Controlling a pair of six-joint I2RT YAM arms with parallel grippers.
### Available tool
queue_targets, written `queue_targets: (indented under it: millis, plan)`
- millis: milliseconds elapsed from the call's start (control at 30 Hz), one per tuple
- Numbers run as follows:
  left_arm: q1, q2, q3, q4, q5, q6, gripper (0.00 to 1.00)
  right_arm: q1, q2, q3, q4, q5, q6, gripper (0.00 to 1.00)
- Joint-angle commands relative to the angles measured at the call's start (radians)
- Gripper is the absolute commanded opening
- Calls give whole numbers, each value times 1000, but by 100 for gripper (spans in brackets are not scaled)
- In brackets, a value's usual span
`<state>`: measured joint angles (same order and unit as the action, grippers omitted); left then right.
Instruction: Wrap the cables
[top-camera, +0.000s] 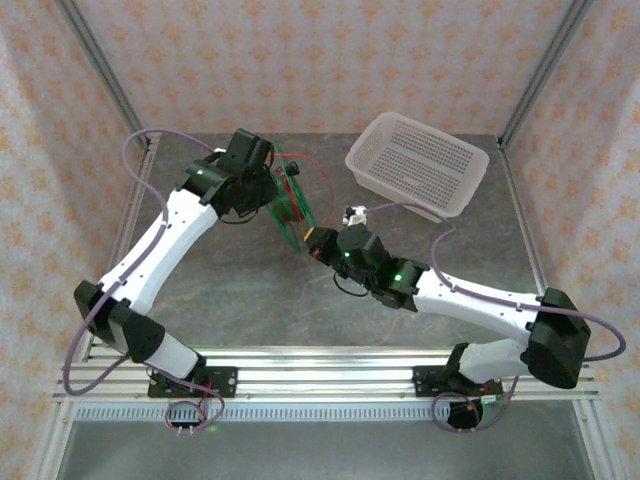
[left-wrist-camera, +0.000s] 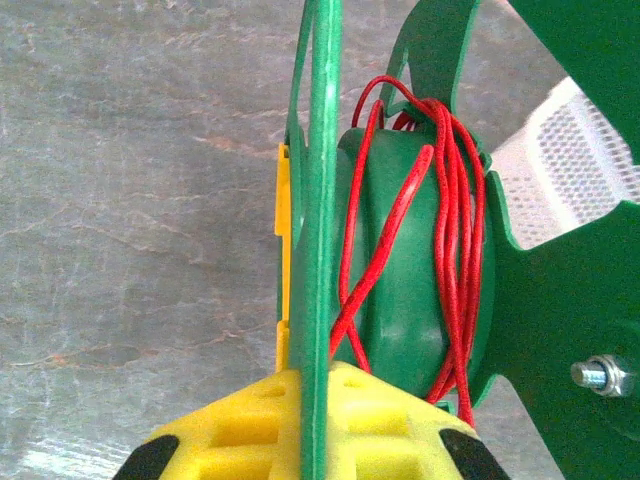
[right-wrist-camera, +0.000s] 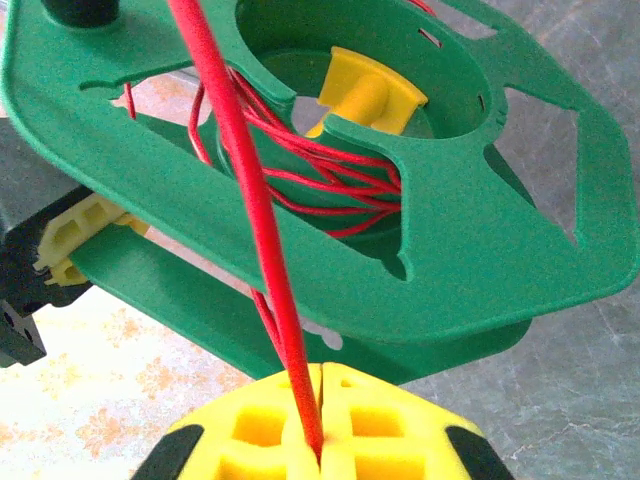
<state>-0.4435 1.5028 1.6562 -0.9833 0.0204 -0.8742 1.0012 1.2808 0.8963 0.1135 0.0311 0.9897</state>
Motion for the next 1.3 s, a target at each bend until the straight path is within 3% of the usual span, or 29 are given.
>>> queue_targets:
  millis: [0, 367, 700, 833, 1033, 1267]
  plan:
    - [3, -59, 65, 131, -14, -27, 0, 16, -41, -6, -30, 11, -57, 0]
    - [-19, -71, 51, 185, 43, -57, 0, 9, -47, -117, -6, 58, -37, 0]
    - [-52, -49, 50, 190, 26, -43, 0, 4, -26, -35, -61, 18, -91, 0]
    - [-58, -49, 45, 180, 3, -20, 0, 5, -41, 1, -109, -5, -132, 14]
    - [-63, -44, 54, 152, -28, 30, 0, 5, -90, 34, -192, -44, -203, 43]
    - [-62, -38, 83, 102, -80, 80, 0, 5, -209, 35, -252, -187, -338, 73]
